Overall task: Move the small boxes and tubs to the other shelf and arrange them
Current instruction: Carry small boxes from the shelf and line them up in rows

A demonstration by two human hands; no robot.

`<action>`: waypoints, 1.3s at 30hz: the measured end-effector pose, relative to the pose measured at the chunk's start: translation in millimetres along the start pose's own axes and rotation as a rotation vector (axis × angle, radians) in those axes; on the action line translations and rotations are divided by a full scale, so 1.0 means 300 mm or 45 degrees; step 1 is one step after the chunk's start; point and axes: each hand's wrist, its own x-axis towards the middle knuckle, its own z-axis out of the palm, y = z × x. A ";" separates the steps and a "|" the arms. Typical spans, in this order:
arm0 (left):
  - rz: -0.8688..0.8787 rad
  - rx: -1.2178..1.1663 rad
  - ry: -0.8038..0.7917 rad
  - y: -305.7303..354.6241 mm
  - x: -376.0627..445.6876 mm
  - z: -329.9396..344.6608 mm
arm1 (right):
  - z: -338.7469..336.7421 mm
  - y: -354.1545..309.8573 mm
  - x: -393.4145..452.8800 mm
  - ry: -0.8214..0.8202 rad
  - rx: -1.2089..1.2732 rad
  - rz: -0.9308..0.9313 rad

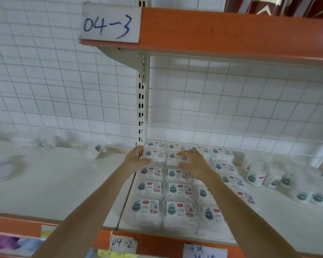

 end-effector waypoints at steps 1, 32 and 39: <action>0.023 0.066 0.026 0.002 -0.008 0.005 | 0.007 -0.001 -0.007 0.011 -0.029 0.015; 0.474 1.016 0.368 -0.063 -0.581 -0.445 | 0.134 -0.309 -0.362 0.216 -0.024 -0.582; 0.191 0.957 0.624 -0.116 -0.880 -0.529 | 0.227 -0.437 -0.425 0.029 0.138 -0.859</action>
